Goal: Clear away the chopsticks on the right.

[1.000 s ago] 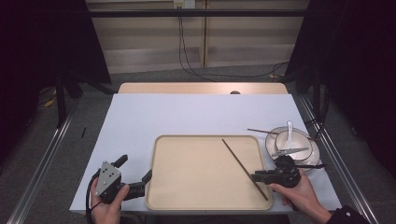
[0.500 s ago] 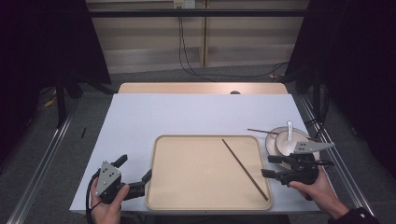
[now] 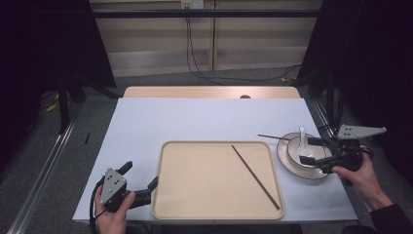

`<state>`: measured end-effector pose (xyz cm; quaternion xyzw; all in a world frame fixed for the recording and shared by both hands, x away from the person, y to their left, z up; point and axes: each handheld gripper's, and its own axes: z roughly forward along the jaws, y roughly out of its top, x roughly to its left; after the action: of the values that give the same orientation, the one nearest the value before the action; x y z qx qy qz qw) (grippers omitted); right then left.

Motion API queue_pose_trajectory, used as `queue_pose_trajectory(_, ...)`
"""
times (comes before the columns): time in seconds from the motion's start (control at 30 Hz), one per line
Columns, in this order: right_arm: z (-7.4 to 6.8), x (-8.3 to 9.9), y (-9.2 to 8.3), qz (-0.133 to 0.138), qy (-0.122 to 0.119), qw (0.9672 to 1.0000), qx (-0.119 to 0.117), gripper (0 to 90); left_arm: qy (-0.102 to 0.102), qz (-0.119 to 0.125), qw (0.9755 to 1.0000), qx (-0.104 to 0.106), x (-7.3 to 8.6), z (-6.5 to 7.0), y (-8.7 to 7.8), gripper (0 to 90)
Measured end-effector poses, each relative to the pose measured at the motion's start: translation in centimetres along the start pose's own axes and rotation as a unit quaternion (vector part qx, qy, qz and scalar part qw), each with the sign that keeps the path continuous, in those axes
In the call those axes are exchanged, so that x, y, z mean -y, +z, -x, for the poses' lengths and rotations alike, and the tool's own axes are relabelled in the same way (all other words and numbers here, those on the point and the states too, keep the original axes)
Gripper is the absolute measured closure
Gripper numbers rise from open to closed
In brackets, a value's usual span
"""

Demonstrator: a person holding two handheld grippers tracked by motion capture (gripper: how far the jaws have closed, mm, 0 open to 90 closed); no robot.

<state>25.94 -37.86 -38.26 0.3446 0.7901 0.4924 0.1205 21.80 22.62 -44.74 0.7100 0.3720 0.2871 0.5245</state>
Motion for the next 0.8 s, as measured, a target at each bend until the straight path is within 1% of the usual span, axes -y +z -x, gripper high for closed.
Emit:
queue_pose_trajectory(0.03, 0.4, -0.1, -0.2, -0.006, -0.004, 1.0000, 0.005, 16.0, 0.000, 0.000, 1.0000, -0.001, 0.0, 0.0, 0.0, 3.5)
queue_pose_trajectory(0.07, 0.4, -0.1, -0.2, -0.006, -0.004, 1.0000, 0.005, 16.0, 0.000, 0.000, 1.0000, -0.001, 0.0, 0.0, 0.0, 3.5)
queue_pose_trajectory(0.1, 0.9, -0.2, -0.5, -0.007, -0.008, 0.9997, 0.022, 15.5, 0.001, 0.002, 1.0000, 0.001, 0.0, 0.0, 0.0, 3.5)
queue_pose_trajectory(0.13, 2.1, -0.2, -0.8, -0.006, -0.024, 0.9992, 0.033, 15.5, 0.003, 0.002, 1.0000, 0.002, 0.0, 0.0, 0.0, 3.5)
queue_pose_trajectory(0.17, 2.8, -0.1, -0.9, -0.005, -0.030, 0.9987, 0.041, 15.4, 0.001, 0.000, 1.0000, -0.001, 0.0, 0.0, 0.0, 3.5)
queue_pose_trajectory(0.2, 2.8, -0.1, -0.9, -0.005, -0.030, 0.9987, 0.041, 15.4, 0.001, 0.000, 1.0000, -0.001, 0.0, 0.0, 0.0, 3.5)
queue_pose_trajectory(0.23, 4.0, -0.1, -1.2, -0.006, -0.027, 0.9985, 0.048, 13.0, -0.002, 0.004, 1.0000, 0.003, 0.0, 0.0, 0.0, 3.5)
queue_pose_trajectory(0.27, 4.7, -0.1, -1.4, -0.004, -0.029, 0.9984, 0.048, 14.2, 0.000, 0.001, 1.0000, 0.001, 0.0, 0.0, 0.0, 3.5)
queue_pose_trajectory(0.3, 5.3, -0.1, -1.6, -0.010, -0.031, 0.9979, 0.055, 15.4, 0.001, 0.000, 1.0000, -0.001, 0.0, 0.0, 0.0, 3.5)
queue_pose_trajectory(0.33, 5.8, -0.1, -1.6, -0.013, -0.033, 0.9974, 0.063, 14.1, 0.001, 0.000, 1.0000, -0.001, 0.0, 0.0, 0.0, 3.5)
queue_pose_trajectory(0.37, 6.4, -0.1, -1.7, -0.021, -0.029, 0.9973, 0.065, 13.9, 0.001, 0.000, 1.0000, -0.001, 0.0, 0.0, 0.0, 3.5)
queue_pose_trajectory(0.4, 6.4, -0.1, -1.7, -0.021, -0.029, 0.9973, 0.065, 13.9, 0.001, -0.001, 1.0000, 0.001, 0.0, 0.0, 0.0, 3.5)
queue_pose_trajectory(0.43, 7.6, -0.2, -1.8, -0.037, -0.031, 0.9969, 0.063, 13.7, 0.001, 0.000, 1.0000, 0.001, 0.0, 0.0, 0.1, 3.5)
queue_pose_trajectory(0.47, 7.6, -0.2, -1.8, -0.037, -0.031, 0.9969, 0.063, 13.7, 0.003, -0.001, 1.0000, 0.001, 0.0, 0.0, 0.0, 3.5)
queue_pose_trajectory(0.5, 8.9, -0.2, -1.9, -0.053, -0.028, 0.9967, 0.054, 14.2, 0.001, -0.002, 1.0000, 0.001, 0.0, 0.0, 0.0, 3.5)
queue_pose_trajectory(0.53, 9.7, -0.1, -1.8, -0.069, -0.037, 0.9953, 0.056, 17.8, 0.002, -0.002, 1.0000, 0.002, 0.0, 0.0, 0.1, 3.6)
queue_pose_trajectory(0.57, 9.7, -0.1, -1.8, -0.069, -0.037, 0.9953, 0.056, 17.8, 0.002, -0.002, 1.0000, 0.002, 0.0, 0.0, 0.1, 3.6)
queue_pose_trajectory(0.6, 10.1, 0.0, -1.8, -0.073, -0.040, 0.9950, 0.054, 21.3, 0.002, -0.002, 1.0000, 0.001, 0.0, 0.0, 0.1, 3.6)
queue_pose_trajectory(0.63, 11.3, 0.2, -1.7, -0.096, -0.040, 0.9928, 0.060, 26.0, 0.002, -0.002, 1.0000, 0.000, 0.0, 0.0, 0.1, 3.6)
queue_pose_trajectory(0.67, 11.8, 0.3, -1.6, -0.103, -0.048, 0.9915, 0.064, 26.5, 0.002, -0.002, 1.0000, 0.000, 0.0, 0.0, 0.1, 3.6)
queue_pose_trajectory(0.7, 12.3, 0.5, -1.5, -0.108, -0.051, 0.9898, 0.077, 26.0, 0.005, -0.003, 1.0000, 0.000, 0.0, 0.0, 0.1, 3.6)
queue_pose_trajectory(0.73, 12.7, 0.7, -1.4, -0.112, -0.055, 0.9881, 0.090, 29.4, 0.003, -0.002, 1.0000, 0.000, 0.0, 0.0, 0.1, 3.6)
queue_pose_trajectory(0.77, 13.1, 0.9, -1.2, -0.120, -0.054, 0.9874, 0.088, 35.4, 0.003, -0.002, 1.0000, 0.001, 0.0, 0.0, 0.1, 3.6)
queue_pose_trajectory(0.8, 13.5, 1.1, -1.1, -0.131, -0.050, 0.9872, 0.076, 40.8, 0.003, -0.002, 1.0000, 0.001, 0.0, 0.0, 0.1, 3.6)
